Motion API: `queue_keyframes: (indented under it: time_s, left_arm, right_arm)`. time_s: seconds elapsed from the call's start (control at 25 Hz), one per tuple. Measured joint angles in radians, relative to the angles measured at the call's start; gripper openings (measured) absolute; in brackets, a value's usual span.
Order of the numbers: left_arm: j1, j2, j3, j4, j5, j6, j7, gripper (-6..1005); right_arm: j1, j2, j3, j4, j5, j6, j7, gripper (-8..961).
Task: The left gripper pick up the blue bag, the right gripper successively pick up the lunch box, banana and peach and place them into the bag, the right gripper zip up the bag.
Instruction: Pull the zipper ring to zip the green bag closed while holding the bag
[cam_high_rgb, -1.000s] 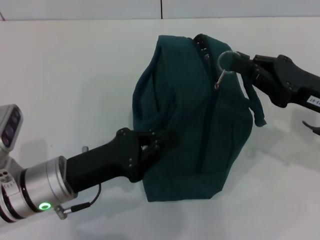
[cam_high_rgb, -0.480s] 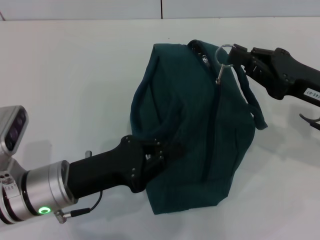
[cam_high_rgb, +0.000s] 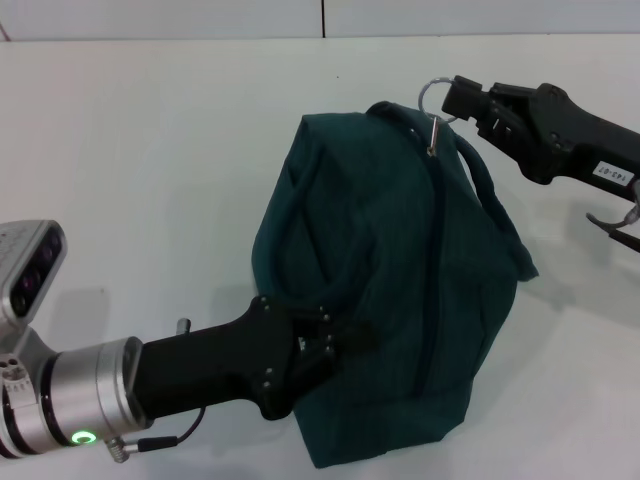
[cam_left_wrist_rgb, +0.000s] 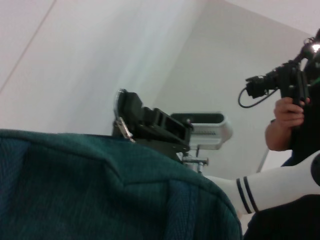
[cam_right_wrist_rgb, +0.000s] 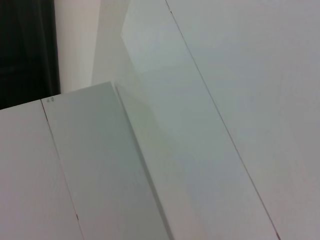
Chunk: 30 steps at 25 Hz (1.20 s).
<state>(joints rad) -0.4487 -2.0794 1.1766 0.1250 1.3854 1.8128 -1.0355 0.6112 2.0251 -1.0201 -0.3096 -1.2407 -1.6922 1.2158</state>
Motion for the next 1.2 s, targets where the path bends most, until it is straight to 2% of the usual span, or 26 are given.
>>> queue_keyframes:
  time_s: [0.68, 0.88, 1.2]
  left_arm:
    - [0.034, 0.011, -0.022, 0.013, 0.003, 0.014, -0.002, 48]
    - [0.063, 0.012, -0.083, 0.013, -0.032, -0.011, -0.002, 49]
    - [0.07, 0.018, -0.174, 0.013, -0.038, -0.079, -0.004, 58]
  right_arm:
    - [0.021, 0.0, -0.001, -0.007, 0.0, 0.042, -0.011, 11]
    - [0.016, 0.001, -0.001, -0.016, 0.0, 0.011, -0.058, 12]
    - [0.005, 0.001, -0.001, -0.016, 0.012, -0.028, -0.124, 12]
